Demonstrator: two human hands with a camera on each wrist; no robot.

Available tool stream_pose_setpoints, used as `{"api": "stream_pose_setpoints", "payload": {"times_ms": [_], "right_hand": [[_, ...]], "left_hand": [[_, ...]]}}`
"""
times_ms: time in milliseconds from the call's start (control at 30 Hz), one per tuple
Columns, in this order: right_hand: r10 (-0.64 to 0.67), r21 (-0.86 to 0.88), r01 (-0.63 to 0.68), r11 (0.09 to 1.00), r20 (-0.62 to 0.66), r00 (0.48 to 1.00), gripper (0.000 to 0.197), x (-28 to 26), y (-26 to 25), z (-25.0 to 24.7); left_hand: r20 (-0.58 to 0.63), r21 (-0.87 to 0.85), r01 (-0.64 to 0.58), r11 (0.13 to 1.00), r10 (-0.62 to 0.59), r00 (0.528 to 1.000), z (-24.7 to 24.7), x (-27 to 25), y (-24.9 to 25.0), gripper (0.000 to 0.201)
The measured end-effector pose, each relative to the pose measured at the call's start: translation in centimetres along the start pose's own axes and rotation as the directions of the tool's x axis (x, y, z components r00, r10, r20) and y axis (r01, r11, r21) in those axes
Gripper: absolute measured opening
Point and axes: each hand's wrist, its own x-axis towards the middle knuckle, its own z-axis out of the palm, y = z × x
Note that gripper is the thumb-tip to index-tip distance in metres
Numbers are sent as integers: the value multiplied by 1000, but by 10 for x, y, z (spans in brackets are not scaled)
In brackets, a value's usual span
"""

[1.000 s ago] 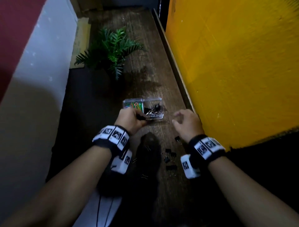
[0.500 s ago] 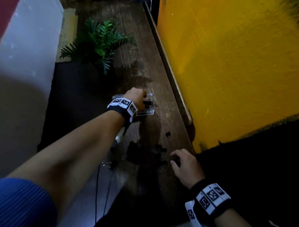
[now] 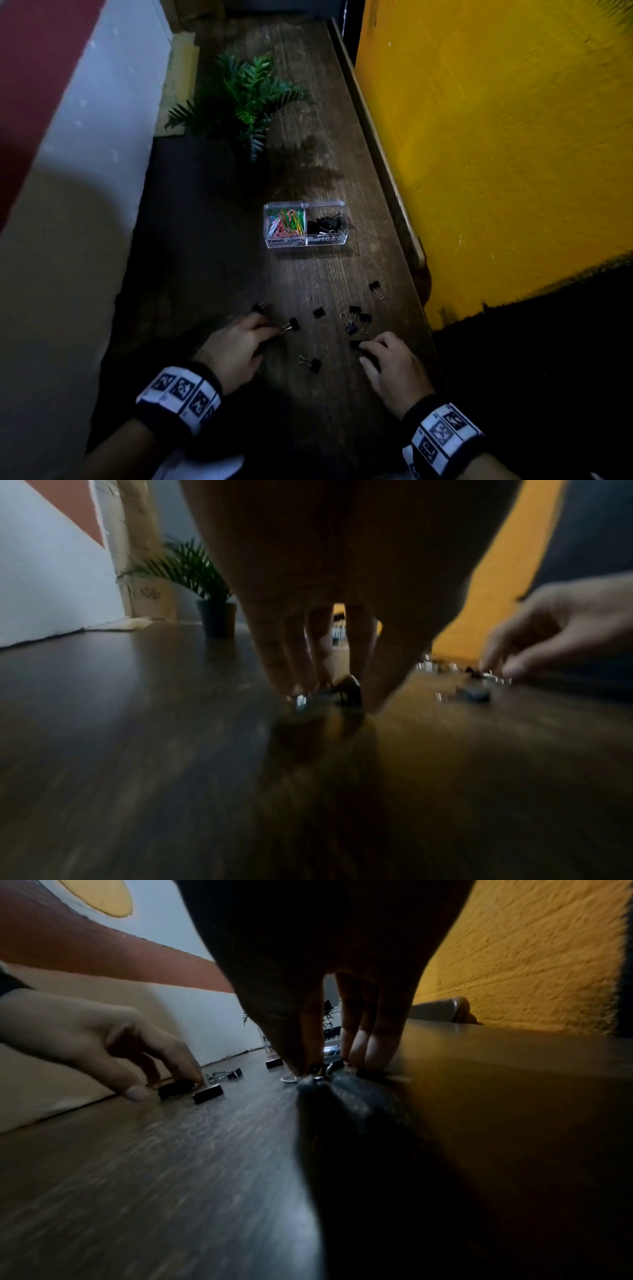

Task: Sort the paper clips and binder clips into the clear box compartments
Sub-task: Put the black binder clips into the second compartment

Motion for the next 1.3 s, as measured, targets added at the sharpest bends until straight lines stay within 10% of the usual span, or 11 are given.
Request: {"api": "stream_pose_setpoints", "payload": {"times_ms": [467, 733, 900, 1300], "right_hand": [[59, -73, -52, 996, 94, 994, 9, 11, -10, -21], [-397, -40, 427, 903, 299, 868, 39, 13, -64, -6], [-454, -134, 557, 820, 439, 775, 39, 21, -70, 0], [-300, -204, 475, 856, 553, 778, 27, 24, -78, 2]], "left_hand": [[-118, -82, 123, 989, -132, 984, 9, -14, 3, 33], [-298, -432, 124, 893, -271, 915, -20, 6, -14, 37], [-317, -399, 86, 913, -225, 921, -37, 14, -15, 37], [-419, -58, -142, 988, 105, 902, -140, 144, 51, 31]]}}
